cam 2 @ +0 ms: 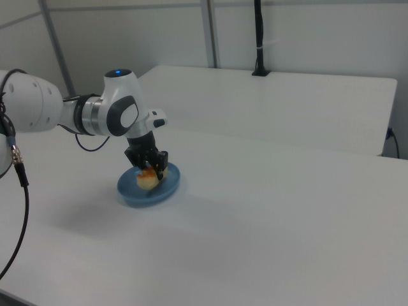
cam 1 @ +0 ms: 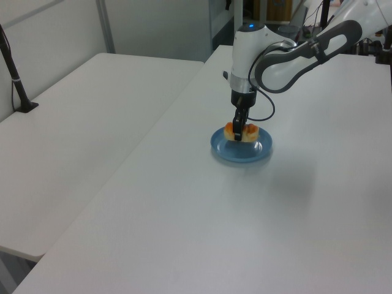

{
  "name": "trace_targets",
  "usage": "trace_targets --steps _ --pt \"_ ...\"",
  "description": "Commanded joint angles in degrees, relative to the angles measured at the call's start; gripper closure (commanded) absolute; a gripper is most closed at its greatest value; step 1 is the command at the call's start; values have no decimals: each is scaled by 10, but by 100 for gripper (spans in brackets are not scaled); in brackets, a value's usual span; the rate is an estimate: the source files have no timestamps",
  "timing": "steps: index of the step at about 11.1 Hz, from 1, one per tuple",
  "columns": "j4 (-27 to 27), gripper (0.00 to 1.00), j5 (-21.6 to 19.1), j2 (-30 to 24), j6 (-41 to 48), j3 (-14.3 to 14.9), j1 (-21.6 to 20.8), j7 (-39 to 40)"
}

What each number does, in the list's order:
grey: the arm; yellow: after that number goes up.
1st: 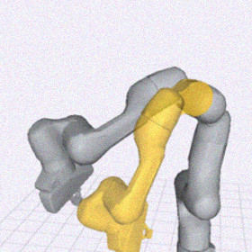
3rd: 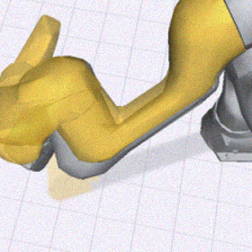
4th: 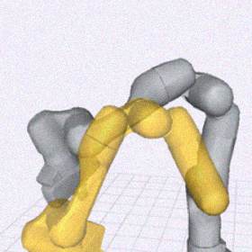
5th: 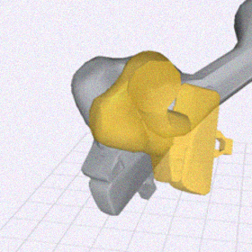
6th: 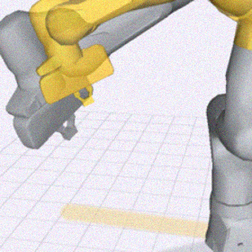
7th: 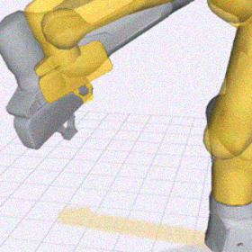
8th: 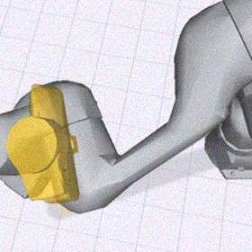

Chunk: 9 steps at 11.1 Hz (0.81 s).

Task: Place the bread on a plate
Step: 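Lower the bread roll onto the plate and open the gripper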

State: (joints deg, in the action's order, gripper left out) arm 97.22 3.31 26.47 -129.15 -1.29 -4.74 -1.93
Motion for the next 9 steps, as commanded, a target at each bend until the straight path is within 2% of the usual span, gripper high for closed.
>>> trace_targets --steps 1,2,3,6,9 --pt "17 38 14 6 -47 9 -9 -13" --pt "15 16 15 10 -48 9 -9 -15" --pt "14 0 17 8 -47 9 -9 -17" --pt "11 0 16 -29 -16 9 -8 -17" --pt "-8 0 17 -98 91 11 -5 -16"
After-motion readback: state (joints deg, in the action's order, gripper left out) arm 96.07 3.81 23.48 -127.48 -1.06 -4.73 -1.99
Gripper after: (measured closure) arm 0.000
